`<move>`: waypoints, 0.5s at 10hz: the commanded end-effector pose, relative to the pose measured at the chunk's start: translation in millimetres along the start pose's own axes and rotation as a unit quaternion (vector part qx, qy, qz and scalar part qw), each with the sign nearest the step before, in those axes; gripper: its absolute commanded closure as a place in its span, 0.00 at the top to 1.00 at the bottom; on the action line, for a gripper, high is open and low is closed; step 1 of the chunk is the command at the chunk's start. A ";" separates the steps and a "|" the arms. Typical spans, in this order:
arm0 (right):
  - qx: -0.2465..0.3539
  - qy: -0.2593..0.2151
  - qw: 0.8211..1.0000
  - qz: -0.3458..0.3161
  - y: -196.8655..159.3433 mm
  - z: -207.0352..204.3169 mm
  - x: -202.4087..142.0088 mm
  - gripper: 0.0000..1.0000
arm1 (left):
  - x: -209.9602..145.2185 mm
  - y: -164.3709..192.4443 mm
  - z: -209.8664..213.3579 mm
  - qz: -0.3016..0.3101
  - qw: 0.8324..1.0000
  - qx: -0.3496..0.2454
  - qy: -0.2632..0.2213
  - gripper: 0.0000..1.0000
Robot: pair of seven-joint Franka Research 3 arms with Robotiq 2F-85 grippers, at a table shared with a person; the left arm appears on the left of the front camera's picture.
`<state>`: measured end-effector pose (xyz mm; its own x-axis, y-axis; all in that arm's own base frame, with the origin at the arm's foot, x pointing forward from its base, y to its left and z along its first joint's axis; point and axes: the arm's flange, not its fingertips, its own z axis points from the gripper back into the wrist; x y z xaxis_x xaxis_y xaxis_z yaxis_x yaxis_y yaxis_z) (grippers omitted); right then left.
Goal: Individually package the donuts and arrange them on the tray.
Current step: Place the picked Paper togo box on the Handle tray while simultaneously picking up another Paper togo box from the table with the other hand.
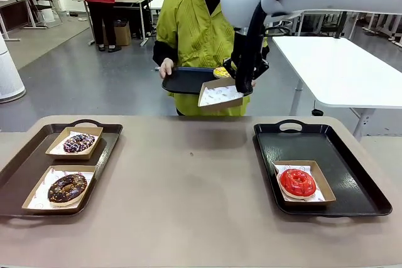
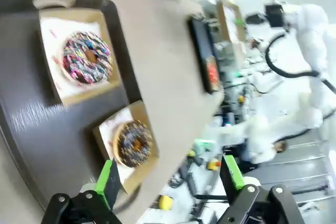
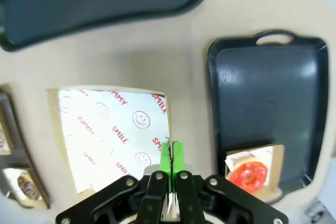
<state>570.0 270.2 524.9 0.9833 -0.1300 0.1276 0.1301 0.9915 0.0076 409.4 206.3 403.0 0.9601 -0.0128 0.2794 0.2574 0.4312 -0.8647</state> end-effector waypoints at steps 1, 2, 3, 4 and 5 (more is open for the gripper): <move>-0.027 0.012 0.999 -0.029 21.1 -0.3 31.5 0.00 | 3.2 28.1 14.9 0.039 0.997 -0.069 -0.007 1.00; -0.028 0.020 0.999 -0.036 21.5 -3.8 40.8 0.00 | -1.8 40.2 20.6 0.053 0.995 -0.089 -0.012 1.00; -0.028 0.027 0.998 -0.044 19.9 -8.4 49.4 0.00 | -5.7 49.9 23.0 0.070 0.992 -0.101 -0.024 1.00; -0.029 0.034 0.998 -0.049 17.5 -13.5 54.3 0.00 | -6.1 52.8 22.2 0.085 0.991 -0.102 -0.032 1.00; -0.030 0.041 0.998 -0.045 14.7 -20.0 56.7 0.00 | -20.2 44.2 15.7 0.058 0.995 -0.084 -0.008 1.00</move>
<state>621.5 272.8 508.1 0.9775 -0.2034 0.0565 0.2049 0.9785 -0.0229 406.1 246.0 353.7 0.9857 0.0625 0.1564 0.1361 0.2517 -0.9582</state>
